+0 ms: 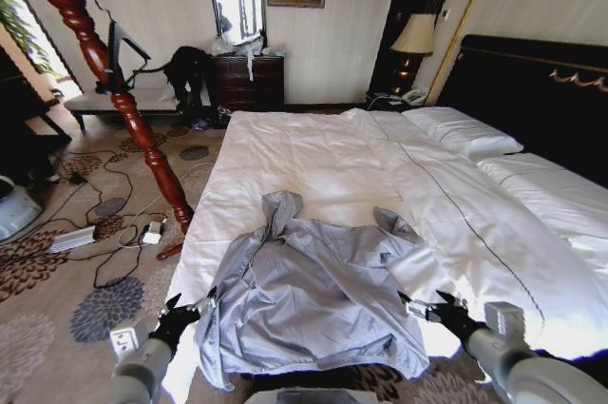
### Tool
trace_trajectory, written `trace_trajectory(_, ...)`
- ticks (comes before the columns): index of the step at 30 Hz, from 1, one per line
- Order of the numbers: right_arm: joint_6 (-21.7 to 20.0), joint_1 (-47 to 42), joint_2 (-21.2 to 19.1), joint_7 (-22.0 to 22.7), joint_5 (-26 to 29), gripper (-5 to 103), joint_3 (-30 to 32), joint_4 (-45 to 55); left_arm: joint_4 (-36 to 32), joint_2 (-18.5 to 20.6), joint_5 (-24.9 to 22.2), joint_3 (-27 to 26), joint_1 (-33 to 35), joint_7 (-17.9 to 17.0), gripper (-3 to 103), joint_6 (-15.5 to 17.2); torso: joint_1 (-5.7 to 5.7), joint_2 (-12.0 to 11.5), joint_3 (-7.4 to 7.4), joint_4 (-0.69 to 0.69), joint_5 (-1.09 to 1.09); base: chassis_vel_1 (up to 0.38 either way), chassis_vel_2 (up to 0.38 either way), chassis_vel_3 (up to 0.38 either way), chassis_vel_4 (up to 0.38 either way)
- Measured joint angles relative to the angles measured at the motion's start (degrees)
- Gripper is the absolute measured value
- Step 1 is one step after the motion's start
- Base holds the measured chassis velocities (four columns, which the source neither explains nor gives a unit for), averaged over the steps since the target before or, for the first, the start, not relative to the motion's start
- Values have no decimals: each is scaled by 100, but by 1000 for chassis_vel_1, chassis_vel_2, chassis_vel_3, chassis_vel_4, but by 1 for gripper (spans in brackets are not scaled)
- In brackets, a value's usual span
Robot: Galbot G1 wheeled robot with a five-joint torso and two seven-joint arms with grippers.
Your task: Pick up the clothes from the bed and hang them on the clothes hanger.
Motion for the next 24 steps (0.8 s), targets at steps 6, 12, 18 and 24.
trace_trajectory(6, 398, 766, -300, -318, -453, 100, -612, -367, 420, -329, 1254, -11, -96, 576, 100, -612, 0, 0, 0, -1, 0, 0, 0, 0, 0)
trace_trajectory(12, 364, 2324, -614, -459, -126, 100, -1968, -1123, 589, -827, 1748, -100, 61, 831, 100, -1043, 0, 0, 0, 1, 1, 0, 0, 0, 0)
trace_trajectory(18, 225, 4291, -425, -424, 316, 100, -3674, -2173, 600, -1257, 1986, -123, 267, 874, 103, -1261, 1, -1, 1, 1, 2, 0, 0, 0, 0)
trace_trajectory(24, 191, 5366, -25, -418, -109, 100, -4881, -2804, 598, -1506, 2203, -47, 294, 922, 99, -1389, 1, 0, 0, 1, -1, 0, 0, 0, 0)
